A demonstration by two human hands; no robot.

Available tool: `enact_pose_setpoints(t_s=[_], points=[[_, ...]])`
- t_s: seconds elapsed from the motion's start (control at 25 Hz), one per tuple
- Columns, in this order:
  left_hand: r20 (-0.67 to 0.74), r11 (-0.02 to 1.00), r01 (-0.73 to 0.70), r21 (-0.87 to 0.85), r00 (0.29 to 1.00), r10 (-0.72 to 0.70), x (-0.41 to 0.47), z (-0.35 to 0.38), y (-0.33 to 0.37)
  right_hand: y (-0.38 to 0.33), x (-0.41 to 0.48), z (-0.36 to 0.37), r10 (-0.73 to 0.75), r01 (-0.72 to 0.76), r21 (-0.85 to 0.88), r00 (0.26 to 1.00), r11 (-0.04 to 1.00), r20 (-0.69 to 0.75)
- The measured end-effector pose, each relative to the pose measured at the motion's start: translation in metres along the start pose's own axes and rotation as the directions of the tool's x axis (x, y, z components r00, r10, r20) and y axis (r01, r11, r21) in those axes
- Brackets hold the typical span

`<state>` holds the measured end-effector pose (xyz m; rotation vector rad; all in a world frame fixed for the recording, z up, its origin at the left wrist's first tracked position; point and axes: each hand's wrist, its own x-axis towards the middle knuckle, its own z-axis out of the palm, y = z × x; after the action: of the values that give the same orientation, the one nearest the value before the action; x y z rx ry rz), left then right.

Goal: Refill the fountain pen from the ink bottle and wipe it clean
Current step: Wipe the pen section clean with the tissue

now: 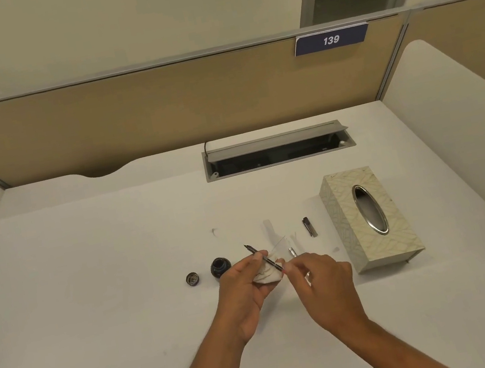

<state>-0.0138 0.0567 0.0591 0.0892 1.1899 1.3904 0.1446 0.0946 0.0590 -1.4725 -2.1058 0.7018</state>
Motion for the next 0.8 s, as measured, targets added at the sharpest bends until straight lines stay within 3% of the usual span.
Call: enact_pose_setpoints(t_s=[0.12,0.28,0.56,0.68,0.8], points=[[-0.035,1.0,0.001,0.016,0.999,0.0,0.016,-0.006,0.001,0.023,0.023,0.009,0.134,-0.134,0.048,0.991,0.99,-0.01],[-0.067,0.999,0.013,0.049,0.998,-0.01,0.033,-0.007,0.002,0.052,0.045,0.027,0.269,-0.261,-0.119,0.962,0.958,0.052],[-0.045,0.998,0.051,0.047,0.998,-0.049,0.043,-0.005,0.001,0.062,0.04,0.051,0.244,-0.17,-0.398,0.959,0.901,0.143],[-0.022,0.998,0.056,0.021,0.998,-0.056,0.045,-0.006,0.003,0.064,0.035,0.05,0.263,-0.199,-0.35,0.954,0.915,0.145],[0.01,0.999,0.05,-0.007,0.999,-0.05,0.045,-0.006,0.008,0.063,0.029,0.038,0.29,-0.267,-0.173,0.949,0.948,0.124]])
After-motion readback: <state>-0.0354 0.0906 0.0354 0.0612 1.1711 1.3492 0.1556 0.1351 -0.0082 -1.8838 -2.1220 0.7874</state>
